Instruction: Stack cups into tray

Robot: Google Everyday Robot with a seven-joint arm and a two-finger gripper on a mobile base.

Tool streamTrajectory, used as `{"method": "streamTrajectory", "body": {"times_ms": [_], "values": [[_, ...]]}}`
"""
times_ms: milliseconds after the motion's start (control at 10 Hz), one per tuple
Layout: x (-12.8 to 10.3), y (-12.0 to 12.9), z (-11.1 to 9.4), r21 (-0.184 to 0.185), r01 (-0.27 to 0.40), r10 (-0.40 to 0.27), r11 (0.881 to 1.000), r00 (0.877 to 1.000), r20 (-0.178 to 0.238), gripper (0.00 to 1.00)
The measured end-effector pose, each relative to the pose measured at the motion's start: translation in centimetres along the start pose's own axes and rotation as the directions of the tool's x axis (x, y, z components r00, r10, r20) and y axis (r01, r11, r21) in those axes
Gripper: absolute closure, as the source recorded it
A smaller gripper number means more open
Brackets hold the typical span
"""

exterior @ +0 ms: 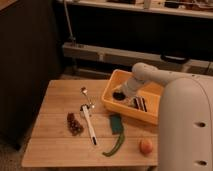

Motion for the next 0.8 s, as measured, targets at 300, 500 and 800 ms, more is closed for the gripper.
{"method": "streamTrajectory", "body": {"times_ms": [300, 500, 800], "values": [[0.0, 0.0, 0.0, -0.002, -0.003, 0.003, 1.0, 1.0, -0.002, 0.2], [0.0, 0.0, -0.1, -0.003, -0.005, 0.005, 1.0, 1.0, -0.002, 0.2], [-0.2, 0.1, -1.0, -0.042, -0.015, 0.016, 0.999, 1.0, 0.018, 0.2]]}}
